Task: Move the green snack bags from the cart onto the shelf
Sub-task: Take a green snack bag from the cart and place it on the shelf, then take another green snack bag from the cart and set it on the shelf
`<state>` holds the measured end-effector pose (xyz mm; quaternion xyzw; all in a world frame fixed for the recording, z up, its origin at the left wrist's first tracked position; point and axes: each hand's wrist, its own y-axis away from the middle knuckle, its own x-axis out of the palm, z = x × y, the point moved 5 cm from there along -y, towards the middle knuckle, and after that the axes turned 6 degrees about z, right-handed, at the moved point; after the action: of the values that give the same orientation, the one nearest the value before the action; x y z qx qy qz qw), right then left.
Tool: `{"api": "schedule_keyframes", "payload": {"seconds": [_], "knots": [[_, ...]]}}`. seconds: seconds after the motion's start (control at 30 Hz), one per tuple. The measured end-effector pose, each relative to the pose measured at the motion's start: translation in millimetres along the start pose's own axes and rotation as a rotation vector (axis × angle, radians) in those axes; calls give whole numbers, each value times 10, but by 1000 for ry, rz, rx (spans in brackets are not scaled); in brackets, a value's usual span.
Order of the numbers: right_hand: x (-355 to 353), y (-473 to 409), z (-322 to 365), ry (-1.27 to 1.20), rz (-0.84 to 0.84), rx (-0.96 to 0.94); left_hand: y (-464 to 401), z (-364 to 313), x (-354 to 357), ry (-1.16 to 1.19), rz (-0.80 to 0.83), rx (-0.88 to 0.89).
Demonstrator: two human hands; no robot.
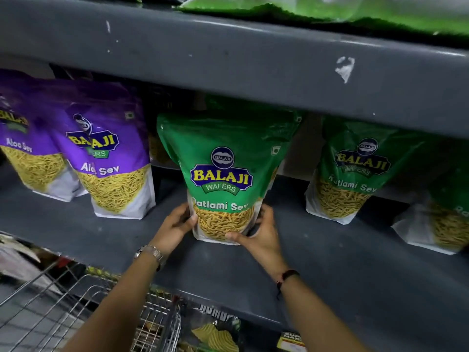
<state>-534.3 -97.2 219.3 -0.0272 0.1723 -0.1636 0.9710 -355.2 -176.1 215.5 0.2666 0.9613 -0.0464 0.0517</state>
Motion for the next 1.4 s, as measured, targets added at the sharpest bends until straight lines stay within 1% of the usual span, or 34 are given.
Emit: {"api": "schedule_keyframes", "payload": {"seconds": [0.1,0.17,0.23,0.27,0.3,0.33,0.37,0.43,0.47,0.53,0.6,0.63,0.67,0.73,0.77,0.83,0.87,0.9,0.93,0.97,1.0,1.03,1.07,1.1,1.13,1.17,1.2,1.23,1.3,1.4], "knots": [[63,81,57,45,-12,17,62,6,45,47,-34,-11],[65,177,89,90,-46,34,164,-12,23,59,-116,-12],[50,376,169,71,-196,10,347,-34,-85,39,-258,-22],[73,513,244,54,-280,-55,473,-48,-167,-2,-328,-24],[159,679,337,49,-322,-147,652,-43,-267,-50,-389,-26],[298,826,416,46,-301,-240,839,-21,-387,-99,-438,-38],[503,961,475,40,-208,-315,1076,24,-521,-138,-479,-69],[1030,1173,527,37,118,-366,1645,175,-829,-197,-534,-165],[1351,1274,520,60,327,-347,1993,287,-1006,-241,-567,-232],[2013,1465,392,198,751,-250,2748,546,-1346,-354,-636,-408],[2567,1624,115,399,1081,-152,3487,815,-1584,-375,-709,-577],[2823,1721,-19,525,1206,-129,3884,959,-1675,-376,-762,-674],[3017,1803,-147,632,1289,-101,4230,1095,-1717,-369,-807,-769],[3299,1923,-408,788,1382,-61,4753,1387,-1694,-326,-837,-903],[3417,1987,-535,867,1421,-33,4939,1555,-1650,-298,-825,-954],[3588,2114,-800,949,1493,50,5078,1900,-1488,-218,-724,-1058],[3589,2137,-861,937,1508,69,5000,2002,-1365,-196,-636,-1096],[3770,2216,-1037,952,1536,84,5003,2269,-1260,-152,-554,-1144],[3802,2229,-1105,955,1524,78,4920,2377,-1149,-146,-489,-1180],[3799,2254,-1140,962,1517,129,4822,2471,-1044,-133,-430,-1207],[3924,2296,-1247,978,1541,158,4753,2669,-988,-80,-391,-1228],[4013,2350,-1339,992,1574,193,4673,2840,-936,3,-379,-1214],[4087,2381,-1425,1011,1593,126,4581,2937,-894,116,-409,-1165],[4141,2361,-1420,986,1517,110,4505,2952,-915,175,-480,-1106],[4156,2370,-1421,942,1483,150,4477,2982,-966,180,-586,-1064],[4167,2367,-1415,833,1431,228,4473,3008,-1021,170,-690,-1022],[4185,2361,-1392,731,1395,287,4466,3005,-1064,161,-755,-983],[4187,2343,-1340,603,1393,355,4458,2946,-1105,168,-783,-966],[4180,2270,-1190,498,1409,368,4435,2779,-1186,193,-796,-945],[4003,2095,-716,430,1414,265,4336,2327,-1317,202,-791,-881]]}}
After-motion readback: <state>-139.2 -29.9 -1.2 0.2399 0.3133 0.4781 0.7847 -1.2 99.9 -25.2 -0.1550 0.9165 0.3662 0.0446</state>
